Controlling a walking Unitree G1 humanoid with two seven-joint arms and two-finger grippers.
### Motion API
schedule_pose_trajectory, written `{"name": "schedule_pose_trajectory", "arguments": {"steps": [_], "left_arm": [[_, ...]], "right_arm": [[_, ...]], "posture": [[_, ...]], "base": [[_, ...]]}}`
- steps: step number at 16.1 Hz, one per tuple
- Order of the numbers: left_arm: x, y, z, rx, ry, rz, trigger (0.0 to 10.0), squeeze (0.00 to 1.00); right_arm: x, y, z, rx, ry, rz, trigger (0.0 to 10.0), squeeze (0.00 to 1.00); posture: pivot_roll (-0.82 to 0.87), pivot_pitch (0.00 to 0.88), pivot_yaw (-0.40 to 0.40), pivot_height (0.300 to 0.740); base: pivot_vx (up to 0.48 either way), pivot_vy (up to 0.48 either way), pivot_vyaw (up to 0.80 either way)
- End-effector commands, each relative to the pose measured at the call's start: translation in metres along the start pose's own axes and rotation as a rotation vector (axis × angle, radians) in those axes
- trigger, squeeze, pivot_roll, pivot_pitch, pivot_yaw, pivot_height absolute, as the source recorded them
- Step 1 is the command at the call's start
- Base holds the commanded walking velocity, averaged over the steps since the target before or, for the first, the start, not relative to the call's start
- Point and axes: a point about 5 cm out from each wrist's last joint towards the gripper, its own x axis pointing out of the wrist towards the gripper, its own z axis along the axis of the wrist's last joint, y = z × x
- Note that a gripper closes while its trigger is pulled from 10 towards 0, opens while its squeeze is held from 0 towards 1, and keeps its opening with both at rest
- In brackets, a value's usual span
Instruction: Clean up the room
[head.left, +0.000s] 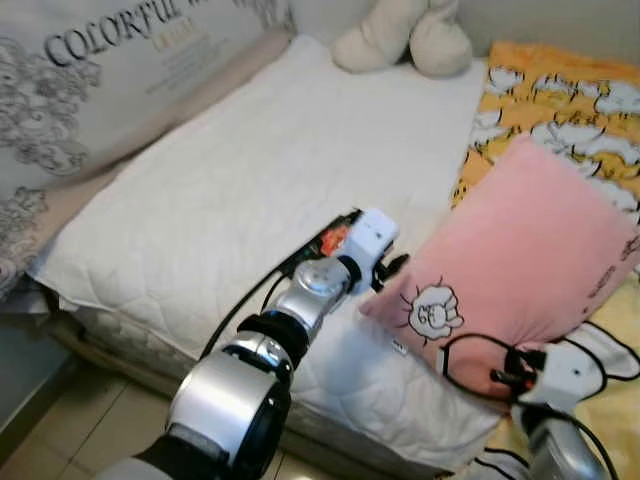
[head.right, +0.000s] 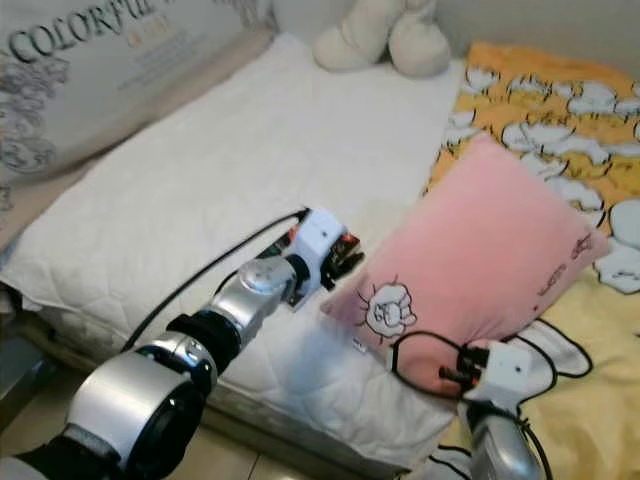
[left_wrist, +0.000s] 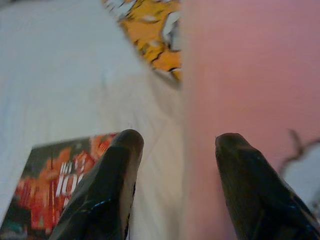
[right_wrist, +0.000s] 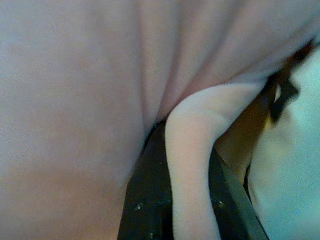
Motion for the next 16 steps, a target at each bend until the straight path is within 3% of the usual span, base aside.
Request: {"name": "schedule_pose_trajectory", "arguments": {"steps": [1,2,4,6,8,9,10,11,12,13,14,16], "left_arm": [[0.004,-0.007,0.002,-0.053,0.003,-0.013,10.0,1.00],[0.005,-0.013,0.006,-0.120,-0.030,-0.054,10.0,1.00],[0.008,-0.022,0.010,-0.107,-0.051,-0.117,10.0,1.00],[0.010,-0.043,0.004,-0.162,-0.047,-0.260,10.0,1.00],[0.009,-0.053,0.004,-0.199,-0.067,-0.368,10.0,1.00],[0.008,-0.048,0.008,-0.168,-0.087,-0.363,10.0,1.00],[0.005,-0.031,0.014,-0.098,-0.123,-0.292,10.0,1.00],[0.000,-0.003,0.021,-0.018,-0.152,-0.109,10.0,1.00],[-0.010,0.028,0.027,-0.003,-0.193,0.074,10.0,1.00],[-0.019,0.048,0.033,-0.012,-0.244,0.128,10.0,1.00],[-0.024,0.054,0.036,-0.052,-0.293,0.083,10.0,1.00],[-0.029,0.046,0.034,-0.101,-0.342,-0.092,10.0,1.00]], "right_arm": [[-0.009,0.010,-0.021,0.014,0.104,0.036,0.0,0.00],[-0.025,0.009,-0.022,-0.003,0.117,0.048,0.0,0.00],[-0.035,0.006,-0.021,-0.018,0.131,0.054,0.0,0.00],[-0.050,0.000,-0.016,-0.040,0.144,0.051,0.0,0.00],[-0.054,-0.002,-0.012,-0.051,0.153,0.040,0.0,0.00],[-0.053,-0.003,-0.010,-0.052,0.153,0.036,0.0,0.00],[-0.052,-0.003,-0.008,-0.051,0.152,0.031,0.0,0.00],[-0.051,-0.002,-0.008,-0.050,0.154,0.030,0.0,0.00],[-0.049,0.000,-0.009,-0.049,0.160,0.034,0.0,0.00],[-0.046,0.003,-0.010,-0.049,0.165,0.038,0.0,0.00],[-0.044,0.004,-0.010,-0.048,0.167,0.040,0.0,0.00],[-0.040,0.006,-0.011,-0.047,0.171,0.051,0.0,0.00]], "posture": [[-0.18,0.238,0.105,0.727],[-0.20,0.274,0.099,0.727],[-0.23,0.298,0.089,0.727],[-0.26,0.334,0.080,0.727],[-0.26,0.339,0.081,0.727],[-0.27,0.339,0.084,0.727],[-0.26,0.335,0.086,0.727],[-0.24,0.331,0.092,0.727],[-0.22,0.327,0.097,0.727],[-0.22,0.325,0.097,0.727],[-0.20,0.319,0.097,0.727],[-0.17,0.305,0.098,0.727]], "base": [[0.000,0.000,0.00],[0.000,0.000,0.00],[0.000,0.000,0.00],[0.000,0.000,0.00],[0.000,0.000,0.00],[0.000,0.000,0.00],[0.000,0.000,0.00],[0.000,0.000,0.00],[0.000,0.000,0.00],[0.000,0.000,0.00],[0.000,0.000,0.00],[0.000,0.000,0.00]]}}
